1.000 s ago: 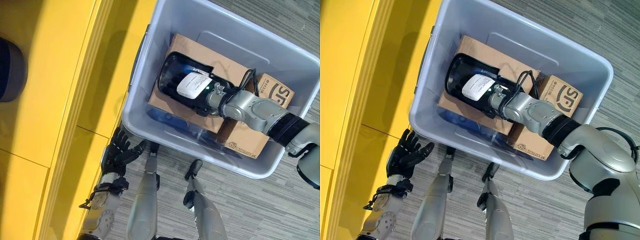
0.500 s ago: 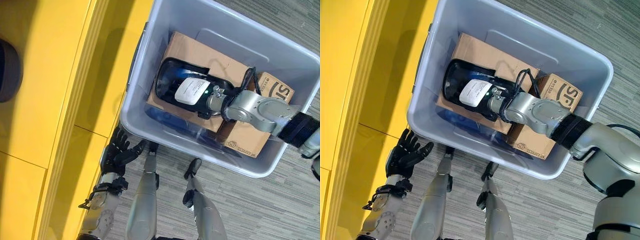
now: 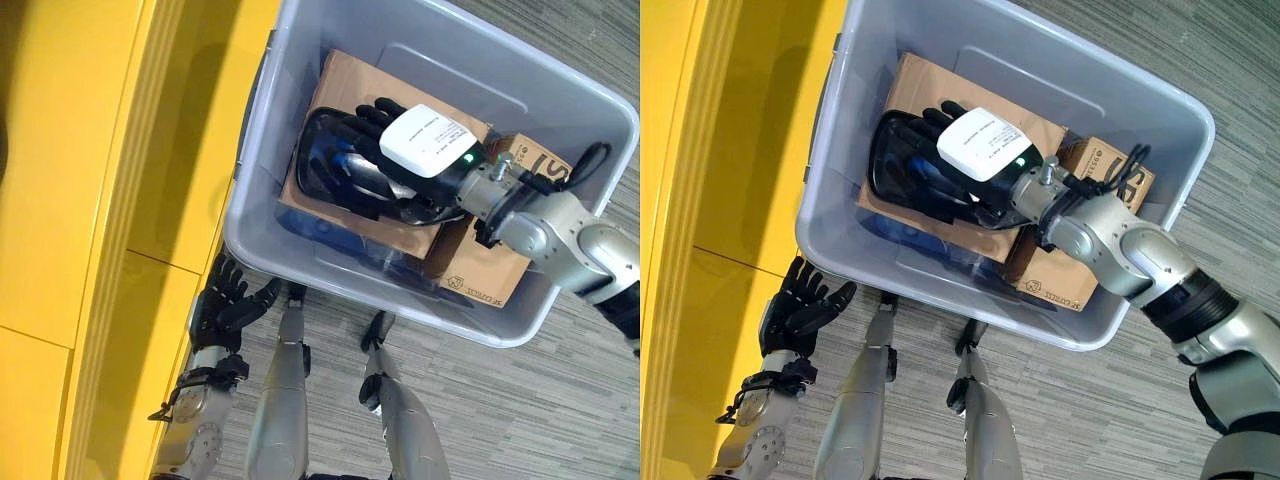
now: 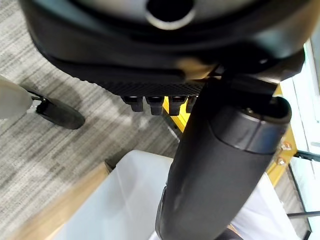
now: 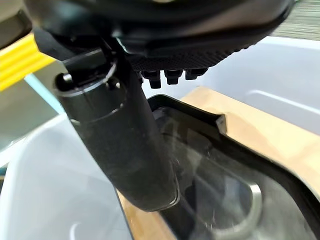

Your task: Move parts from the plastic box to the shelf.

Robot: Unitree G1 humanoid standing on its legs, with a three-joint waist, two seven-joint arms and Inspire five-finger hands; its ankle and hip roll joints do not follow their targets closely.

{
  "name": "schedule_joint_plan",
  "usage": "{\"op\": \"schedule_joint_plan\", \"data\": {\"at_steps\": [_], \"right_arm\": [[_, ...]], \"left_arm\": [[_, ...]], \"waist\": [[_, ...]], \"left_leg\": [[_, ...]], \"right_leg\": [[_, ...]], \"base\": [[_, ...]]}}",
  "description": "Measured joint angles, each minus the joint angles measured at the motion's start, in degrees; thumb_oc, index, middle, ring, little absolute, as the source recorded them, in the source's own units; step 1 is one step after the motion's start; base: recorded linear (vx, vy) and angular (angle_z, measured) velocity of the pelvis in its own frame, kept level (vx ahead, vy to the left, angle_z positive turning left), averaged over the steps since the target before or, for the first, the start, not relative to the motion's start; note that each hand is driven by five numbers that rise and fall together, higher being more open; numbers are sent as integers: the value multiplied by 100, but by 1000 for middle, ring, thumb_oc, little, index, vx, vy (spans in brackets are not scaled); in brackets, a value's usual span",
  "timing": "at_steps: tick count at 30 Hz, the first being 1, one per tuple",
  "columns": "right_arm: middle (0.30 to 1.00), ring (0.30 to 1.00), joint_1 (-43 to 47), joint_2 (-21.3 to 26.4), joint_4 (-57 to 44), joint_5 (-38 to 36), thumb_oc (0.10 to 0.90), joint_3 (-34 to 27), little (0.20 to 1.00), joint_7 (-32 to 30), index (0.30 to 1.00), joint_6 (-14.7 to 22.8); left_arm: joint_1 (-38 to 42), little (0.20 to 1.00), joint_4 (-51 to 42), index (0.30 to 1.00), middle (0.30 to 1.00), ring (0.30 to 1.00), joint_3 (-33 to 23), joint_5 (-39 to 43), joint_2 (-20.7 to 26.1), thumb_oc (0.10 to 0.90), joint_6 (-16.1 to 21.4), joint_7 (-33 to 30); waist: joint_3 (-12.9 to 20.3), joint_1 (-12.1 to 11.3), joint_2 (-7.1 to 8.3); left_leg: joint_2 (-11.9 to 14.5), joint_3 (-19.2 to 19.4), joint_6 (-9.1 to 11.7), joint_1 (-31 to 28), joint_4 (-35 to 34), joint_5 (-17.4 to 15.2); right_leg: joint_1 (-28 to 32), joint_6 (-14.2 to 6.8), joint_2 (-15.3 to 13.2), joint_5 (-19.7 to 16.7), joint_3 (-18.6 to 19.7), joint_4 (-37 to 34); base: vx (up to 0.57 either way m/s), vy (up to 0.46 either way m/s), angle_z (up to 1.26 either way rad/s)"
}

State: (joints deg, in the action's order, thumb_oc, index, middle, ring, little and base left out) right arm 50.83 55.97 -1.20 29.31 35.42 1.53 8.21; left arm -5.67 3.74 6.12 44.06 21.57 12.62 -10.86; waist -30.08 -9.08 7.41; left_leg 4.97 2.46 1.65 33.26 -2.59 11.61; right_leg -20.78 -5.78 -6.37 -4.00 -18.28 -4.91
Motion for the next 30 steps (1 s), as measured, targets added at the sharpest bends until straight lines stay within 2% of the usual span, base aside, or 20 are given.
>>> {"op": "schedule_joint_plan", "data": {"at_steps": [3,7,9,12,18,25,30], "right_arm": [[1000,1000,-358,-70,-81,-1,900,-315,1000,-108,1000,-51],[1000,1000,-1214,-846,-70,-11,900,-1230,1000,-461,1000,-342],[1000,1000,-1253,-877,-69,-11,900,-1180,1000,-481,1000,-380],[1000,1000,-1456,-1379,-69,-20,900,-1322,1000,-597,1000,-450],[1000,1000,-1610,-2050,-55,-14,900,-1287,1000,-667,1000,-486],[1000,1000,-1519,-2608,201,7,900,-1272,1000,-987,1000,-634],[1000,1000,-1393,-2700,224,222,900,-1116,1000,-1040,1000,-697]], "left_arm": [[-53,1000,-2,1000,1000,1000,-45,-2,-5,900,-10,-12],[-50,1000,-5,1000,1000,1000,-65,-60,-73,900,-12,-28],[-50,1000,-3,1000,1000,1000,-64,-120,-72,900,-14,-94],[-51,1000,-4,1000,1000,1000,-54,-218,-81,900,-21,-149],[-51,1000,8,1000,1000,1000,-67,-277,-180,900,-26,-268],[-37,1000,12,1000,1000,1000,-26,-438,-218,900,-31,-448],[-31,1000,16,1000,1000,1000,-27,-453,-220,900,-48,-512]], "waist": [[-3,86,10],[-3,172,52],[-3,200,52],[-2,213,63],[-2,203,67],[-2,194,67],[-2,182,67]], "left_leg": [[5,11,-1,-6,1,-1],[29,42,-1,-30,1,-1],[40,52,-1,-32,2,-1],[49,49,-1,-31,4,0],[49,52,0,-27,4,0],[51,55,0,-30,4,0],[50,56,0,-29,3,-1]], "right_leg": [[2,4,6,-8,18,1],[-1,13,24,-24,55,0],[-6,16,29,-30,62,0],[-7,19,38,-33,65,0],[-11,22,38,-35,68,0],[-9,22,40,-35,74,0],[-10,22,39,-35,74,-1]], "base": [[2,1,-4],[-2,3,-5],[2,2,-2],[0,0,0],[0,0,0],[0,0,0],[0,0,0]]}}
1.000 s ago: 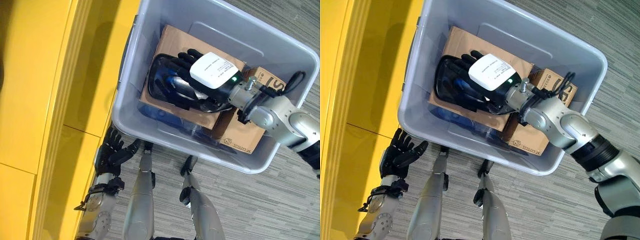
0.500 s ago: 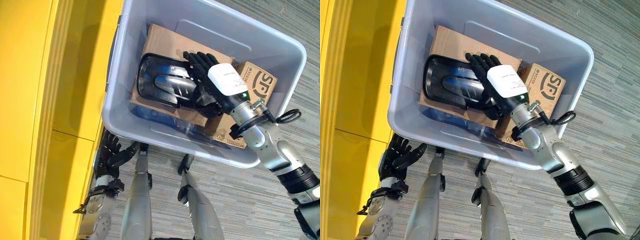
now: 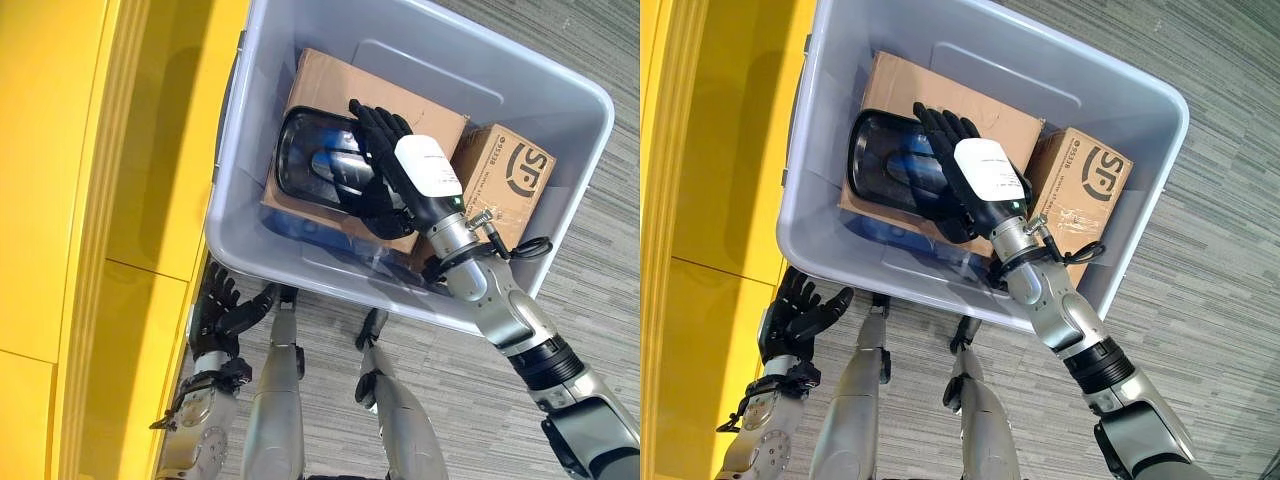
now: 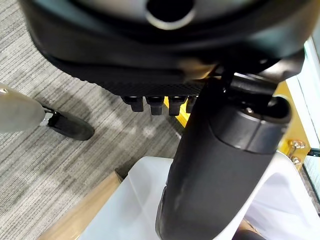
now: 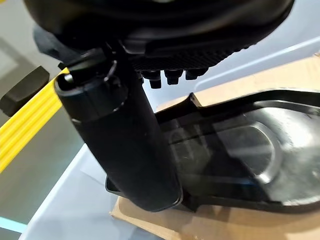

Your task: Move parts from the plastic box to the shelf.

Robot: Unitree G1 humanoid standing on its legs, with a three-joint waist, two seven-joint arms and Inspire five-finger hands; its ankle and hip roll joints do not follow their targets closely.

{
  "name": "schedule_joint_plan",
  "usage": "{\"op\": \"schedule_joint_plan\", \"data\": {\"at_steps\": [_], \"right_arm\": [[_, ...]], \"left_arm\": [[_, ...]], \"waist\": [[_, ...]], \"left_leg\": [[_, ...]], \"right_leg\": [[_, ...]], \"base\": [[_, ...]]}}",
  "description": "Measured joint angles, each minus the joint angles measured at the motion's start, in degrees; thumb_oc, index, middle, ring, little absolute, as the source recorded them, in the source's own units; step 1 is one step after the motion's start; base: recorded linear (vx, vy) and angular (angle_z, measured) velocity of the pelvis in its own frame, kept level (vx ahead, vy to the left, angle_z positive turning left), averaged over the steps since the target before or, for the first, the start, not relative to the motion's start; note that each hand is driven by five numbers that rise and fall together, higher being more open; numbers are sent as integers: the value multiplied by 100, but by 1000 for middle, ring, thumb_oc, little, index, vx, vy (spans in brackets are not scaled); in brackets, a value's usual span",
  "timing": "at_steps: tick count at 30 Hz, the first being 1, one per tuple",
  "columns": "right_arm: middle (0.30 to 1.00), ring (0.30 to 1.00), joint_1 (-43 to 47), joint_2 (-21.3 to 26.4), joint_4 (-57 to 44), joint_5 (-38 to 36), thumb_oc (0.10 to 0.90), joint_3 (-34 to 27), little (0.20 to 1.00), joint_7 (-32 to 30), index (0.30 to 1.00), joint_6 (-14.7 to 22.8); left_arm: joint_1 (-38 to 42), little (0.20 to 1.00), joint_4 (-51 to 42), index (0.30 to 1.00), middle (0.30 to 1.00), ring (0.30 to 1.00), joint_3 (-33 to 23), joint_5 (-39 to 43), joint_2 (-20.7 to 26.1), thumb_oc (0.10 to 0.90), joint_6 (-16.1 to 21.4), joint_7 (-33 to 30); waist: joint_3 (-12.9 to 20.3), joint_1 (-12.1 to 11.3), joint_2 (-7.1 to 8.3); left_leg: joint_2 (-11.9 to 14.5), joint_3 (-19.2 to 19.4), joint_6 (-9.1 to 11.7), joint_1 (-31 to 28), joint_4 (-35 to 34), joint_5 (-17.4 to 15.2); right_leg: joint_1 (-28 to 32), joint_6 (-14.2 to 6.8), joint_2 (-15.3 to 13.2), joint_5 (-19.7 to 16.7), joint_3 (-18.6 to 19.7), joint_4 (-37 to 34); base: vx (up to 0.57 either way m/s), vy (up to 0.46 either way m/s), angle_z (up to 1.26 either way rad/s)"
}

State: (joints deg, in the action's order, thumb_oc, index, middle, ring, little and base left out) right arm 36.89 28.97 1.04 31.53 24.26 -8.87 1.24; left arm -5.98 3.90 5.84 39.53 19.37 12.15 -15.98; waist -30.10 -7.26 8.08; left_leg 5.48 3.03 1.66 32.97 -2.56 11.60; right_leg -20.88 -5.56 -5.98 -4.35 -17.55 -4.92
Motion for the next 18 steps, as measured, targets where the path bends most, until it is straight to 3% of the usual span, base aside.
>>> {"op": "schedule_joint_plan", "data": {"at_steps": [18], "right_arm": [[1000,1000,26,-171,262,900,900,314,1000,-124,1000,-39]], "left_arm": [[21,1000,0,1000,1000,1000,-33,-212,-1,900,-73,-134]], "waist": [[0,-55,0]], "left_leg": [[-5,-8,0,61,0,0]], "right_leg": [[-53,0,0,0,-9,0]], "base": [[0,0,0]]}}
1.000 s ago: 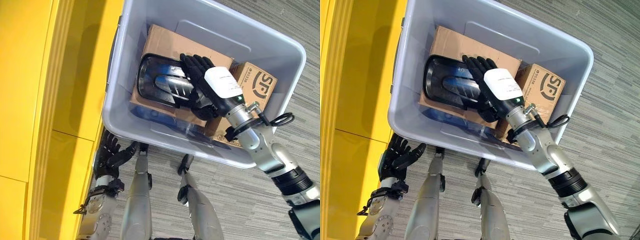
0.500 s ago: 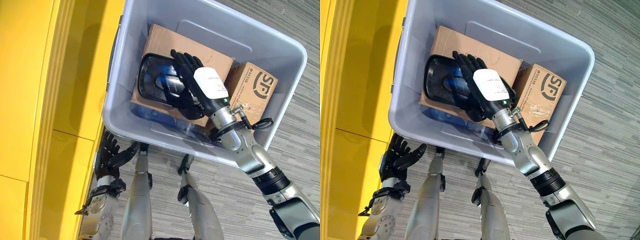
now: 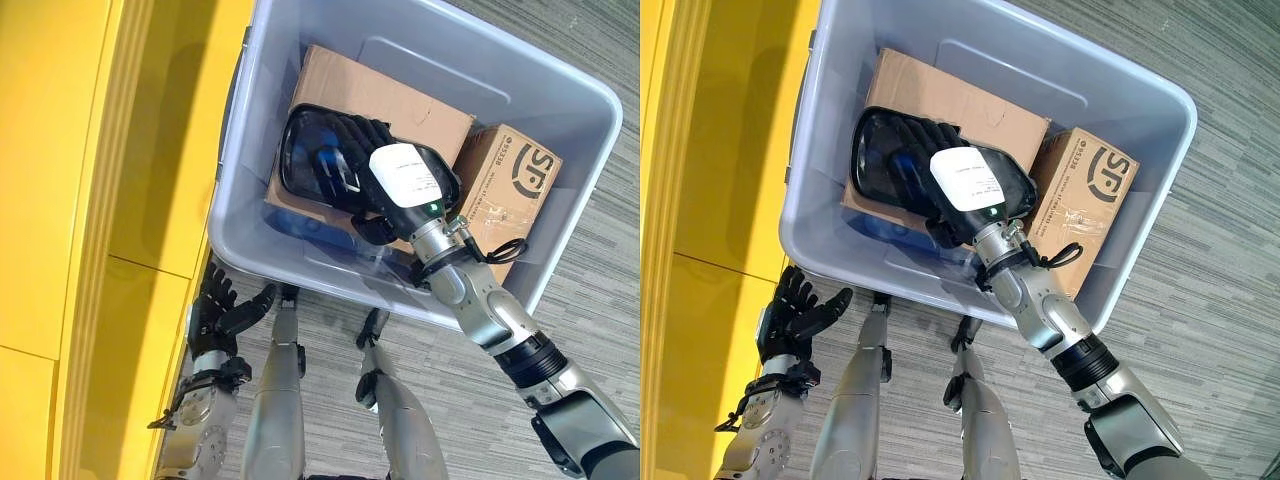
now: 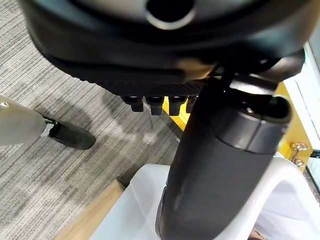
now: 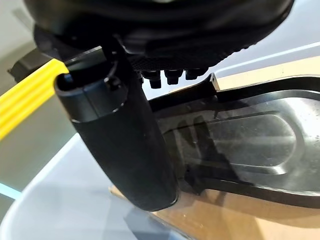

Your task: Move parts from the plastic box to the shelf.

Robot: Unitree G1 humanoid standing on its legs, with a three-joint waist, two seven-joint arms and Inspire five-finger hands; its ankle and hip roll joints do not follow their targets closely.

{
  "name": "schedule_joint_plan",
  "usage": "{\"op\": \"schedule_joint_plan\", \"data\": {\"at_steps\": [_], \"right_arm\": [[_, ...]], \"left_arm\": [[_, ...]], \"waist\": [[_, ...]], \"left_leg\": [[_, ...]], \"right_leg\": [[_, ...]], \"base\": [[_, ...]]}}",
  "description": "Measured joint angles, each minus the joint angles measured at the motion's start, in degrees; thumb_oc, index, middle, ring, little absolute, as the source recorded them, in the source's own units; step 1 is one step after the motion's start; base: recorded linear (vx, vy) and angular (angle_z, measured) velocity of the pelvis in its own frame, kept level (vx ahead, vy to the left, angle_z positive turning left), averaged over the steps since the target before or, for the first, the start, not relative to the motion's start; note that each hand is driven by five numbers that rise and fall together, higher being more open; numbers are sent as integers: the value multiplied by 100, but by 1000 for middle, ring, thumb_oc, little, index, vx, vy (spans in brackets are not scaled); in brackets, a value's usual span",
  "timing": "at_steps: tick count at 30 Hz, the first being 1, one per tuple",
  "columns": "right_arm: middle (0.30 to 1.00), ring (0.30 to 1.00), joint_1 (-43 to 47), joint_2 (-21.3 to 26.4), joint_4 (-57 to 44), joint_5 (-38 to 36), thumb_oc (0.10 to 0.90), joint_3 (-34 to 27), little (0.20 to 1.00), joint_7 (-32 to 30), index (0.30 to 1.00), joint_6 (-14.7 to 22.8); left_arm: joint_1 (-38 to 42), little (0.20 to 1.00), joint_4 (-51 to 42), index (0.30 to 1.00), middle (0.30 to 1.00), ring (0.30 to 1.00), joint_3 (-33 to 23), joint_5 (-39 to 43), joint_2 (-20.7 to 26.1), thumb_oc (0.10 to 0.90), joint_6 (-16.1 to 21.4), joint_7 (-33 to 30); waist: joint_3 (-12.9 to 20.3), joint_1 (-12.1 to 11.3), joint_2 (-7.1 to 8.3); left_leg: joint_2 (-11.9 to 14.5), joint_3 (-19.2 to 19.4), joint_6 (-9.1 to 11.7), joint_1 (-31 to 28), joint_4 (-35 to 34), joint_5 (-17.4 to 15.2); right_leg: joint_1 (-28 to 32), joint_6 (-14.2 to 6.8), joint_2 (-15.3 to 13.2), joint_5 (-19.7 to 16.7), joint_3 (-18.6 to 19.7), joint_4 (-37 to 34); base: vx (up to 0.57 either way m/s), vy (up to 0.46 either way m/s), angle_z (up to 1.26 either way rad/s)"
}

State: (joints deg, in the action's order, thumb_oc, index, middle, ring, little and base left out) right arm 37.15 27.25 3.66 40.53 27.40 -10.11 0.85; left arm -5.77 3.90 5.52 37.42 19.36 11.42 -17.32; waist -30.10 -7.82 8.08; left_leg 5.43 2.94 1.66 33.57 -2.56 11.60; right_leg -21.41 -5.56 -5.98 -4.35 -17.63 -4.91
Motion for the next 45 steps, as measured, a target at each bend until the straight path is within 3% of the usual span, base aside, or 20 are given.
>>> {"op": "schedule_joint_plan", "data": {"at_steps": [24,36,45], "right_arm": [[1000,1000,-707,-118,-446,-6,900,1,1000,206,1000,45],[1000,1000,-455,-241,-415,-23,900,56,1000,184,1000,26],[1000,1000,27,-458,207,-30,900,286,1000,116,1000,-24]], "left_arm": [[-3,1000,-4,1000,1000,1000,-99,-187,0,900,-18,-86],[-3,1000,-3,1000,1000,1000,-103,-186,1,900,-18,-117],[-1,1000,-4,1000,1000,1000,-62,-185,8,900,-16,-131]], "waist": [[5,149,77],[7,150,81],[8,135,83]], "left_leg": [[16,5,2,-2,2,1],[16,3,1,0,3,1],[12,-18,0,68,62,-6]], "right_leg": [[1,4,16,-4,11,0],[2,5,19,-5,8,1],[-21,6,22,-6,-20,2]], "base": [[0,0,0],[0,0,0],[-16,-5,1]]}}
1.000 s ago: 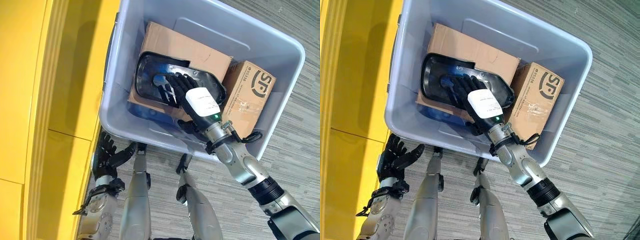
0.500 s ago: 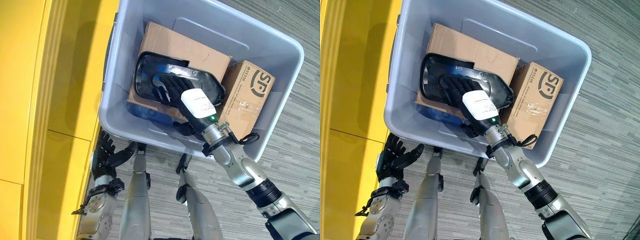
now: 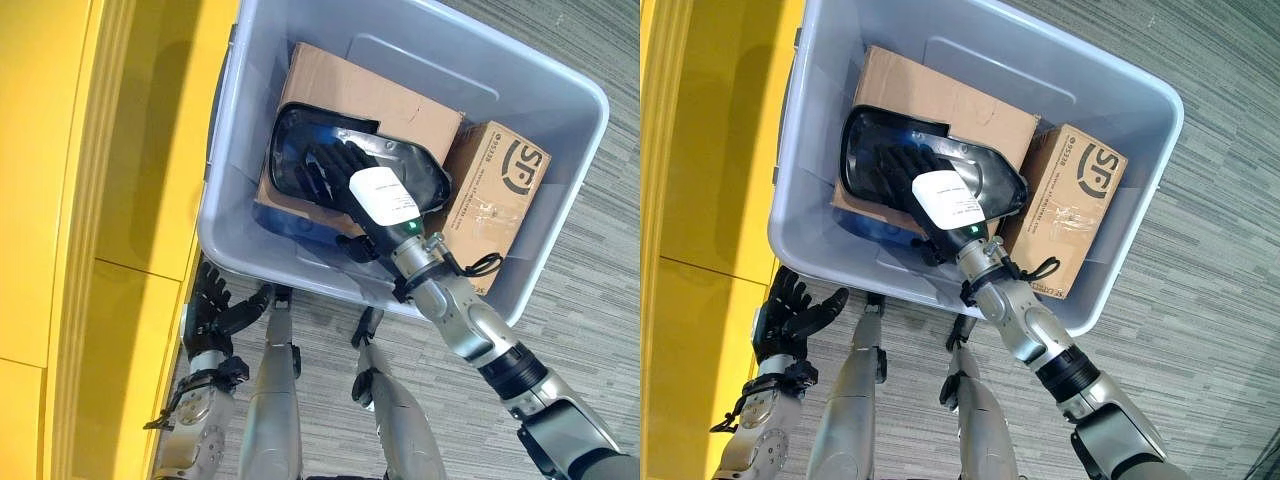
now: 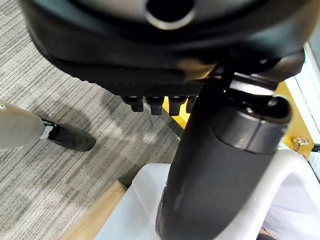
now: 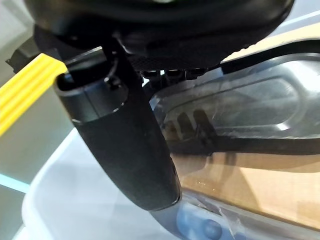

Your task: Move parts from the plastic box to the shelf.

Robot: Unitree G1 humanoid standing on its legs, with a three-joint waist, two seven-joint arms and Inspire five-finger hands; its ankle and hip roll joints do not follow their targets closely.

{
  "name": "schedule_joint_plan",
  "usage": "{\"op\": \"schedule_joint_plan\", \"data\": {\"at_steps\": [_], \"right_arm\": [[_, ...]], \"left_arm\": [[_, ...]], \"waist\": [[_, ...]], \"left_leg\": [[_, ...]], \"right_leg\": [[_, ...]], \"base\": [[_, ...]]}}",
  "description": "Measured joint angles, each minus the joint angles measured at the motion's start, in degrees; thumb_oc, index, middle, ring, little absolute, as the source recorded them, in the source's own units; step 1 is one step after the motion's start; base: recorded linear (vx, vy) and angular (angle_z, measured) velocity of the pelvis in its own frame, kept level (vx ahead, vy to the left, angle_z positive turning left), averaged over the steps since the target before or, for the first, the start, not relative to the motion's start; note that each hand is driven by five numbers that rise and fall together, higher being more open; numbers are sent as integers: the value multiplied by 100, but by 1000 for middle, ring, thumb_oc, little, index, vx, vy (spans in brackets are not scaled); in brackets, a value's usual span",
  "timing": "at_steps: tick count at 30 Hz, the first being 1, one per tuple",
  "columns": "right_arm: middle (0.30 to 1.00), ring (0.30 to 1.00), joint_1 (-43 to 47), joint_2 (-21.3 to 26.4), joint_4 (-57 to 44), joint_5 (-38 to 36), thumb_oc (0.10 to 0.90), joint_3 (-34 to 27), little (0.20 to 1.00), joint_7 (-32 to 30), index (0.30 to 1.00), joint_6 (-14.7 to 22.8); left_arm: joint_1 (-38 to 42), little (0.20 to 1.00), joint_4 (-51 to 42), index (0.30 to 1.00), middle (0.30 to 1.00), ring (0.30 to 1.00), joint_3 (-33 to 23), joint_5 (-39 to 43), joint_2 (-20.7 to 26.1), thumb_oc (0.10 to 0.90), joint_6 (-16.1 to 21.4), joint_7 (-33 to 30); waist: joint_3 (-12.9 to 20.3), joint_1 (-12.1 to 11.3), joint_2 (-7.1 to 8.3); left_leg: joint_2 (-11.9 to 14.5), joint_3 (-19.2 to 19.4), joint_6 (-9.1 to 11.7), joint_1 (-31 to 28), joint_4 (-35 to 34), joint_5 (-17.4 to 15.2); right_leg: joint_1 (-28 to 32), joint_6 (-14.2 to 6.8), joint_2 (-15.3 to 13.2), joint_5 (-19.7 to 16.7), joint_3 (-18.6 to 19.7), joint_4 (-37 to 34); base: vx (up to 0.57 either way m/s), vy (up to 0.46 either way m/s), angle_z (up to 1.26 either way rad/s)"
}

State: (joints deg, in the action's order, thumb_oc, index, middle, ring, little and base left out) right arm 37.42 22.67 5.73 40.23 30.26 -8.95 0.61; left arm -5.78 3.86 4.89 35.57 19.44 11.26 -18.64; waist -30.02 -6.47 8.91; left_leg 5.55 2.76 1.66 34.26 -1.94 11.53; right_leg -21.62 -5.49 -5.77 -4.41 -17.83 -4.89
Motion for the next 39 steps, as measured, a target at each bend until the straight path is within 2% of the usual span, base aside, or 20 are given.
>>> {"op": "schedule_joint_plan", "data": {"at_steps": [3,7,9,12,13,18,21,25,36,37,38,39], "right_arm": [[1000,1000,215,-1,216,-102,900,45,1000,-113,1000,-25],[1000,1000,382,-11,369,-221,900,64,1000,-149,1000,-82],[1000,1000,447,-30,541,-224,900,100,1000,-157,1000,-125],[1000,1000,530,-92,766,-224,900,177,1000,-185,1000,-154],[1000,1000,539,-179,857,-233,900,169,1000,-227,1000,-164],[1000,1000,741,-225,881,-271,900,155,1000,-408,1000,-177],[1000,1000,846,-384,1123,-330,900,29,1000,-644,1000,-125],[1000,1000,1392,-651,1960,-346,900,77,1000,-1082,1000,-65],[1000,1000,1819,-681,2301,-656,900,71,1000,-1405,1000,-62],[898,898,1891,-708,2414,-665,827,85,898,-1439,898,-33],[410,410,1939,-732,2503,-670,478,98,410,-1469,410,-16],[300,300,1969,-764,2537,-671,400,94,300,-1479,300,7]], "left_arm": [[13,1000,-19,1000,1000,1000,11,2,35,900,18,-2],[23,1000,-20,1000,1000,1000,30,8,69,900,18,-9],[17,1000,-38,1000,1000,1000,47,9,163,900,19,-16],[5,1000,-35,1000,1000,1000,-34,13,279,900,35,-85],[-6,1000,1,1000,1000,1000,-134,16,295,900,50,-118],[-11,1000,0,1000,1000,1000,-239,21,405,900,173,-130],[-4,1000,13,1000,1000,1000,-203,25,404,900,169,-215],[30,1000,-12,1000,1000,1000,-157,24,402,900,184,-220],[37,1000,14,1000,1000,1000,10,230,415,900,186,-228],[43,1000,18,1000,1000,1000,21,231,415,900,186,-229],[45,1000,16,1000,1000,1000,32,230,422,900,187,-229],[44,1000,16,1000,1000,1000,34,230,424,900,189,-225]], "waist": [[1,9,1],[0,74,0],[-1,76,-2],[-2,136,-4],[-4,147,-7],[-7,124,-13],[-10,123,-17],[-12,153,-67],[-12,99,-106],[-10,100,-114],[-10,100,-122],[-10,100,-123]], "left_leg": [[28,-14,-9,369,448,-155],[81,-36,-52,838,900,-269],[105,-41,-77,1164,1437,-520],[70,-76,-112,1483,2052,-780],[54,-154,-126,1645,2458,-949],[26,-286,-151,2203,3234,-1227],[1,-315,-160,2377,3383,-1247],[-50,-335,-125,2526,3486,-1314],[-68,-450,-61,2685,3492,-1229],[-65,-455,-61,2684,3483,-1225],[-65,-454,-59,2684,3477,-1223],[-66,-456,-53,2684,3467,-1220]], "right_leg": [[-234,15,15,12,15,148],[-736,38,-15,175,41,687],[-1193,42,-125,520,100,1497],[-1577,22,-288,902,170,2321],[-1694,16,-358,1083,168,2725],[-2206,40,-510,1461,180,3582],[-2389,82,-574,1538,190,3806],[-2589,84,-637,1614,214,4067],[-2769,147,-669,1690,158,4236],[-2768,150,-666,1692,151,4235],[-2770,152,-664,1693,147,4235],[-2778,157,-664,1698,147,4239]], "base": [[-102,15,-5],[-68,66,-7],[-64,98,-10],[35,41,2],[-12,51,14],[-5,20,6],[-3,38,6],[0,0,0],[0,-1,3],[0,0,0],[0,0,0],[0,0,0]]}}
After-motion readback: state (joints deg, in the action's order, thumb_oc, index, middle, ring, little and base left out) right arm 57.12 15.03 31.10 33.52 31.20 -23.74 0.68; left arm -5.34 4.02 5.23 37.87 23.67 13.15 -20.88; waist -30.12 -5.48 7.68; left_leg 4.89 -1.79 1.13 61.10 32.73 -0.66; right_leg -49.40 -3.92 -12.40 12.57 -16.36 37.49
